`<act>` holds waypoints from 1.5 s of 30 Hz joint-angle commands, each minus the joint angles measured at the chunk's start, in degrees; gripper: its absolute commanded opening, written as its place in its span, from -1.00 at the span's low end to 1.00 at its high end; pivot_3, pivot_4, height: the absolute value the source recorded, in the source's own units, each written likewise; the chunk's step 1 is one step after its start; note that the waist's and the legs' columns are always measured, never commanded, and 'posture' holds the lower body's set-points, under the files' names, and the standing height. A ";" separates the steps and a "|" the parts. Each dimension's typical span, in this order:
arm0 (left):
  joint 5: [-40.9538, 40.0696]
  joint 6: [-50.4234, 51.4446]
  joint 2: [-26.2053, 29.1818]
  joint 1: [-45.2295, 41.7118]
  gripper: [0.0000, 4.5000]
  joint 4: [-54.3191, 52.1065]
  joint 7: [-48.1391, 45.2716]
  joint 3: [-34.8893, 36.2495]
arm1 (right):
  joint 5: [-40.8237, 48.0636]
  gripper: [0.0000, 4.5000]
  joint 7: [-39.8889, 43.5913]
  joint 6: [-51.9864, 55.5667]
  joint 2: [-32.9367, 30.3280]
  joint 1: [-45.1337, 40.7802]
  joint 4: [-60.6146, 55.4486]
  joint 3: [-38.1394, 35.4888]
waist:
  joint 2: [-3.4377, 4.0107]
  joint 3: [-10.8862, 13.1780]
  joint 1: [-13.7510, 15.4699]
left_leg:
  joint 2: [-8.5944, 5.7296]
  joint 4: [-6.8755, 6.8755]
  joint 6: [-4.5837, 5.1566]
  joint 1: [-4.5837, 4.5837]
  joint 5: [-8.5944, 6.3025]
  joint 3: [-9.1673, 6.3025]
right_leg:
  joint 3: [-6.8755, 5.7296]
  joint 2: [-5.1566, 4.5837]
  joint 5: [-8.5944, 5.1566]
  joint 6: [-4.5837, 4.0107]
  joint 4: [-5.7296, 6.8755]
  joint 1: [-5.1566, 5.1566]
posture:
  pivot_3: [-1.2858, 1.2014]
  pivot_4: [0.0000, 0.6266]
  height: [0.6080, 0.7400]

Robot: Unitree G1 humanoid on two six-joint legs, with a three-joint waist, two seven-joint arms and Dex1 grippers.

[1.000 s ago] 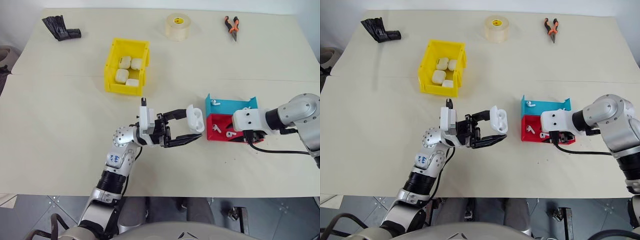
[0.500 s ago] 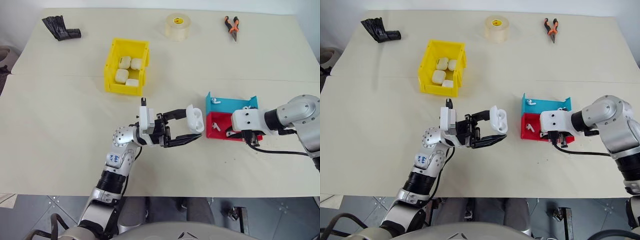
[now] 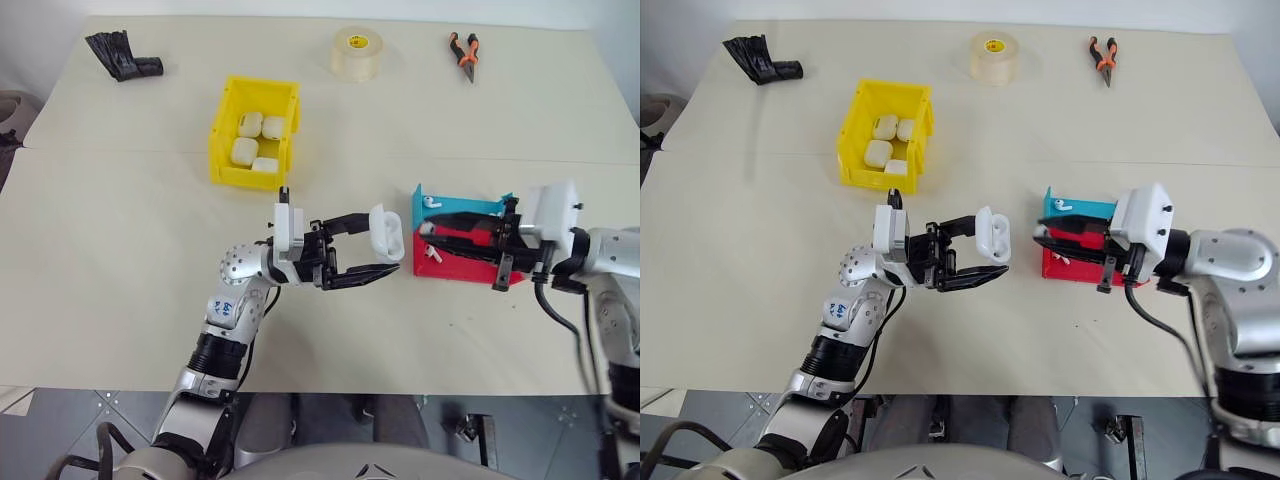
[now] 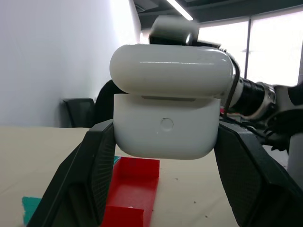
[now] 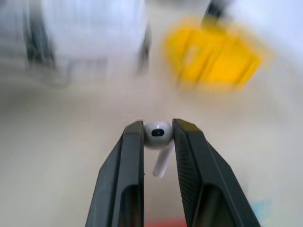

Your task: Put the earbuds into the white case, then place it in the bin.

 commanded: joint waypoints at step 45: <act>-1.72 3.91 0.55 -3.40 0.23 -2.95 0.56 2.49 | 12.05 -0.70 -17.01 3.47 12.98 5.65 -6.05 6.41 | 0.03 -0.02 -0.11 | -0.03 -0.05 -0.01 0.04 0.01 0.02 | 0.01 0.01 0.00 0.00 0.01 0.00 | 0.03 -0.52 1.00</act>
